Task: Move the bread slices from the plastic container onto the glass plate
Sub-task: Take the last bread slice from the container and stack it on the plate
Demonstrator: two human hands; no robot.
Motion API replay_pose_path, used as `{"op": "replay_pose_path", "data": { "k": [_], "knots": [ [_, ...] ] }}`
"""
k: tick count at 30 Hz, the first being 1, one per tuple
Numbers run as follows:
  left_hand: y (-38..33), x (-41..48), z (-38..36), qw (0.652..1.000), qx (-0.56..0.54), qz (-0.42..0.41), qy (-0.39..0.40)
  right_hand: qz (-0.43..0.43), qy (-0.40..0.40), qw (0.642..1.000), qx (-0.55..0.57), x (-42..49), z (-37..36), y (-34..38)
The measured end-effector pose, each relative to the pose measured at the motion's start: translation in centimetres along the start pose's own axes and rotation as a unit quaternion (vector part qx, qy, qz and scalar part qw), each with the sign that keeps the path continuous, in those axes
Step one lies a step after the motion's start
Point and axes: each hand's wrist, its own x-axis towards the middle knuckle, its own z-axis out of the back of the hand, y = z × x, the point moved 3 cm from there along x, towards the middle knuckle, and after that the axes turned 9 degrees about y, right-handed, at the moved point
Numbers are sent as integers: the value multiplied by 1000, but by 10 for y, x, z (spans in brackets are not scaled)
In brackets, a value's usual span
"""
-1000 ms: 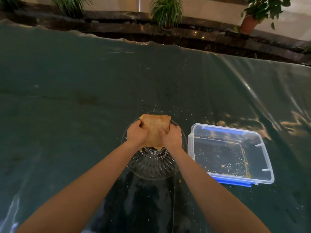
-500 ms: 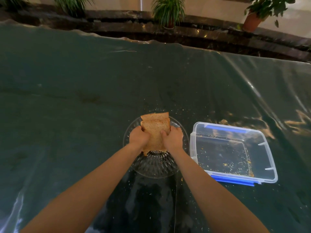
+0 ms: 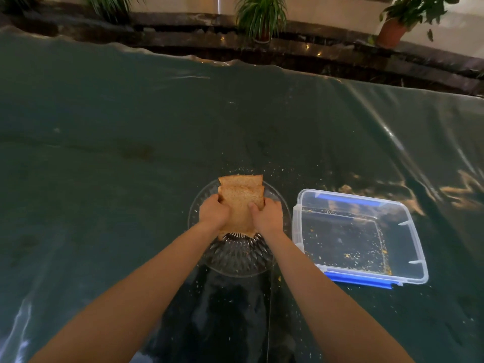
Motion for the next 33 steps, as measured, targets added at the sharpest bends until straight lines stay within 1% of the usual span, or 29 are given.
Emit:
{"op": "replay_pose_path", "data": {
  "k": [4, 7, 11, 15, 18, 24, 29, 33],
  "knots": [
    [-3, 5, 8, 999, 26, -16, -11, 14, 3, 999, 29, -1, -2, 3],
    [-1, 2, 8, 998, 46, -31, -32, 31, -40, 998, 41, -6, -3, 1],
    [3, -4, 4, 995, 68, -58, -47, 57, -97, 994, 18, -14, -6, 0],
    [4, -9, 4, 994, 59, -79, -56, 68, -108, 991, 41, -18, -7, -2],
    [9, -15, 0, 992, 63, -93, -52, 62, -114, 990, 55, -22, -6, -8],
    [14, -16, 0, 991, 88, -91, -47, 41, -94, 993, 53, -22, -5, -15],
    [16, -25, -1, 986, 97, -114, -74, 78, -145, 986, 16, -37, -8, -16],
    [26, -33, -4, 986, 80, -117, -84, 92, -155, 982, 56, -52, -13, -23]
  ]
}}
